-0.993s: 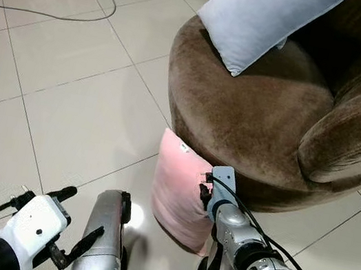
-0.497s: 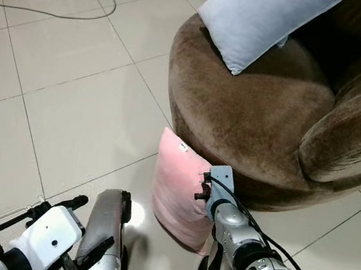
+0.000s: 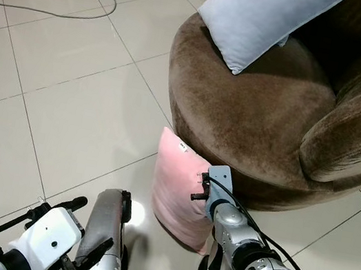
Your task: Move the pillow to the sofa from floor
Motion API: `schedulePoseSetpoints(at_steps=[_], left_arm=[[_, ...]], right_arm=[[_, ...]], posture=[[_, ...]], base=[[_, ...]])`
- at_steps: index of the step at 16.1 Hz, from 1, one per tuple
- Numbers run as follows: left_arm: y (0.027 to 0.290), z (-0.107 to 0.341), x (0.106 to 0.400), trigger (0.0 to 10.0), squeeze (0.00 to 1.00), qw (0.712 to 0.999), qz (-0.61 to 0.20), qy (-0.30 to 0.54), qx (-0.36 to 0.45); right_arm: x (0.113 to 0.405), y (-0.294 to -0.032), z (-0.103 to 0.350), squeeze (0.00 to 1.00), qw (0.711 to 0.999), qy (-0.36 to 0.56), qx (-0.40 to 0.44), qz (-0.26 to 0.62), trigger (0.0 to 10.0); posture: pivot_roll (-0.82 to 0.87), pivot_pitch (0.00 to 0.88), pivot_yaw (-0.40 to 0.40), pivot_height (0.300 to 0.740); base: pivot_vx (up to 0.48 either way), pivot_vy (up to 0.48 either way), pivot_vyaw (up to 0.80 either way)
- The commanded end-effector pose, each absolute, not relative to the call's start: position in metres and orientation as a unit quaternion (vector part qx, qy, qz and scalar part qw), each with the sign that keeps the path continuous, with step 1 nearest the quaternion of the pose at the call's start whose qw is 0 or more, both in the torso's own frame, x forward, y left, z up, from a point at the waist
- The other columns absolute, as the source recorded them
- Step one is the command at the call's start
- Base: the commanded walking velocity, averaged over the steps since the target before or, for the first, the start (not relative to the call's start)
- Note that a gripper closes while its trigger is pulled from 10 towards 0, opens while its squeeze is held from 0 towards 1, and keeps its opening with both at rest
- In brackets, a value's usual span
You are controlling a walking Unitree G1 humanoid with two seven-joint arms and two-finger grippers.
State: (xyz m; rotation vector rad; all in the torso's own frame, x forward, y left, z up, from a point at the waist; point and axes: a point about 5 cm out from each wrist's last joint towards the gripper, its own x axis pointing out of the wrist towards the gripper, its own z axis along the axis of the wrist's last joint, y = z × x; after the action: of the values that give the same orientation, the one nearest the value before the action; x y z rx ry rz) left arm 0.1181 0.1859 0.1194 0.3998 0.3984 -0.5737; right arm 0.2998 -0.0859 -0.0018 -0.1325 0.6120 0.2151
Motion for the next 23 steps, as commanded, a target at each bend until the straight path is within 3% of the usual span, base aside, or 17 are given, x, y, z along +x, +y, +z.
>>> schedulePoseSetpoints(at_steps=[1, 13, 17, 20, 22, 23], left_arm=[[0.185, 0.117, 0.115, 10.0, 0.38, 0.917, -0.284, 0.202, 0.194], [0.172, 0.093, 0.147, 10.0, 0.38, 0.933, -0.259, 0.170, 0.182], [0.183, 0.094, 0.146, 10.0, 0.39, 0.949, -0.222, 0.157, 0.159], [0.184, 0.098, 0.149, 10.0, 0.38, 0.957, -0.205, 0.143, 0.148], [0.183, 0.100, 0.153, 10.0, 0.38, 0.961, -0.196, 0.131, 0.145], [0.184, 0.102, 0.155, 10.0, 0.38, 0.964, -0.189, 0.123, 0.141]], right_arm=[[0.293, -0.082, -0.007, 0.00, 0.942, 0.307, -0.063, 0.117, 0.0], [0.289, -0.070, 0.009, 0.00, 0.932, 0.211, 0.078, 0.284, 0.0], [0.299, -0.078, 0.068, 0.00, 0.927, 0.089, 0.230, 0.284, 0.0], [0.289, -0.088, 0.118, 0.00, 0.912, 0.019, 0.302, 0.275, 0.0], [0.288, -0.096, 0.143, 0.00, 0.920, -0.017, 0.308, 0.242, 0.0], [0.288, -0.103, 0.155, 0.00, 0.928, -0.030, 0.308, 0.205, 5.1]], posture=[[0.32, 0.180, 0.060, 0.522], [0.23, 0.057, -0.029, 0.522], [0.19, 0.006, -0.047, 0.522], [0.17, 0.000, -0.046, 0.522], [0.16, 0.000, -0.048, 0.522], [0.15, 0.000, -0.048, 0.522]], base=[[0.000, 0.000, 0.00], [0.000, 0.000, 0.00], [0.000, 0.000, 0.00], [0.000, 0.000, 0.00], [0.000, 0.000, 0.00], [0.000, 0.000, 0.00]])
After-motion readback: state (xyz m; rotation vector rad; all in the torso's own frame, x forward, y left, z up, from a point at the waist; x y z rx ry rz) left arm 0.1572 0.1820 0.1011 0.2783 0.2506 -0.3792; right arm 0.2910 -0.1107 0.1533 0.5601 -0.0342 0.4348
